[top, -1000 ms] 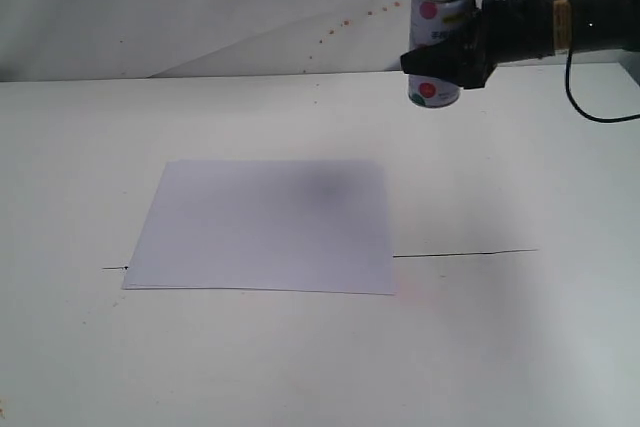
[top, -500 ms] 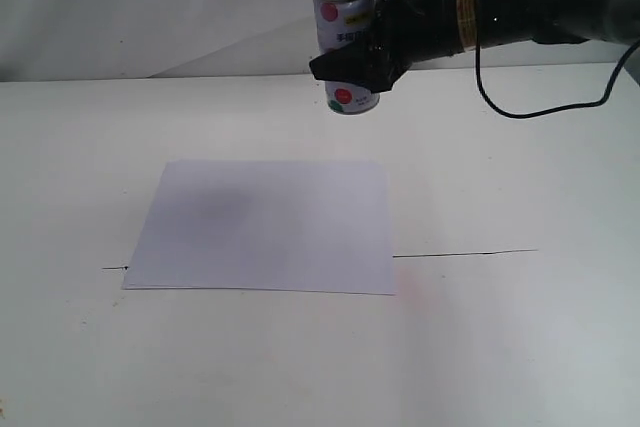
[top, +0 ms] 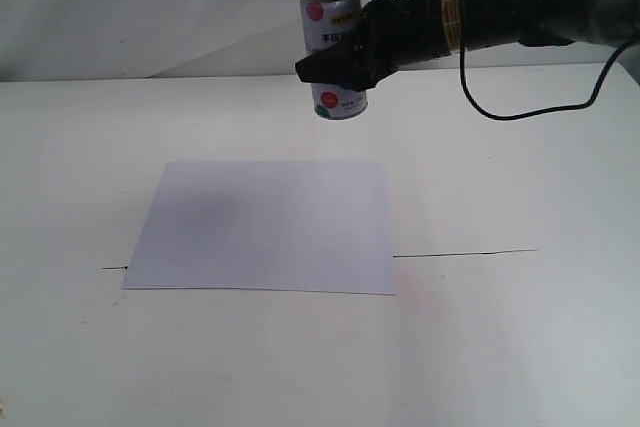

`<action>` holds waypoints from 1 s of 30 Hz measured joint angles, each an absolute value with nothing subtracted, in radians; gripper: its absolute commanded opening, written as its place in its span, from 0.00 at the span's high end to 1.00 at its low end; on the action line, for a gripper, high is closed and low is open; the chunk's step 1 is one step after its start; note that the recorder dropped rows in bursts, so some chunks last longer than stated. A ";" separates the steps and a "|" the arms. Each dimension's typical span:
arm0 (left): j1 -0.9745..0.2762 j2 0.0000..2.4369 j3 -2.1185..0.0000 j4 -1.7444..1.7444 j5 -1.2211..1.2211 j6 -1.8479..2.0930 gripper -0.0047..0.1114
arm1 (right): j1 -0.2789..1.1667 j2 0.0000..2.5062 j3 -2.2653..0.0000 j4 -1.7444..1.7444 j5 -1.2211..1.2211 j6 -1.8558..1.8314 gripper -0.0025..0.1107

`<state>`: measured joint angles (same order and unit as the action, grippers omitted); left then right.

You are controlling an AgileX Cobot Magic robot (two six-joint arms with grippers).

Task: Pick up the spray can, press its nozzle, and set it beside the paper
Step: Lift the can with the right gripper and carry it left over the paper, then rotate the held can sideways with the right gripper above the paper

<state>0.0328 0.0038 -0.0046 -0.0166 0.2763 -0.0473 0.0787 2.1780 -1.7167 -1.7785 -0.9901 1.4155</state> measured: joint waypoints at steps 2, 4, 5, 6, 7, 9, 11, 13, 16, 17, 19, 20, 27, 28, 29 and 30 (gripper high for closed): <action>0.033 0.004 -0.005 -0.017 0.276 -0.047 0.96 | 0.081 2.178 -1.717 -1.778 -0.990 1.416 0.98; 0.033 0.004 -0.005 -0.017 0.276 -0.047 0.96 | 0.080 2.178 -1.713 -1.778 -0.992 1.416 0.98; 0.033 0.004 -0.005 -0.017 0.276 -0.047 0.96 | 0.080 2.178 -1.710 -1.778 -0.994 1.416 0.98; 0.033 0.004 -0.005 -0.017 0.276 -0.047 0.96 | 0.080 2.178 -1.705 -1.778 -0.994 1.416 0.98; 0.033 0.004 -0.005 -0.017 0.276 -0.047 0.96 | 0.080 2.178 -1.700 -1.778 -0.994 1.416 0.98; 0.033 0.004 -0.005 -0.017 0.276 -0.047 0.96 | 0.080 2.178 -1.682 -1.778 -0.994 1.416 0.98; 0.033 0.004 -0.005 -0.017 0.276 -0.047 0.96 | 0.080 2.178 -1.665 -1.778 -0.992 1.406 0.98; 0.033 0.004 -0.005 -0.017 0.276 -0.047 0.96 | 0.080 2.178 -1.646 -1.780 -0.980 1.388 0.98; 0.033 0.004 -0.005 -0.017 0.276 -0.047 0.96 | 0.089 2.169 -1.619 -1.783 -0.923 1.365 0.98; 0.033 0.004 -0.005 -0.017 0.276 -0.047 0.96 | 0.093 2.162 -1.609 -1.785 -0.904 1.354 0.98; 0.033 0.004 -0.005 -0.017 0.276 -0.047 0.96 | 0.101 2.154 -1.601 -1.786 -0.886 1.338 0.98; 0.033 0.004 -0.005 -0.017 0.276 -0.047 0.96 | 0.108 2.150 -1.601 -1.786 -0.881 1.334 0.98; 0.033 0.004 -0.005 -0.017 0.276 -0.047 0.96 | 0.163 2.099 -1.601 -1.787 -0.832 1.333 0.98; 0.033 0.004 -0.005 -0.017 0.276 -0.047 0.96 | 0.170 2.094 -1.601 -1.785 -0.831 1.333 0.98; 0.033 0.004 -0.005 -0.017 0.276 -0.047 0.96 | 0.175 2.093 -1.601 -1.785 -0.830 1.333 0.98; 0.033 0.004 -0.005 -0.017 0.276 -0.047 0.96 | 0.180 2.092 -1.601 -1.785 -0.828 1.337 0.98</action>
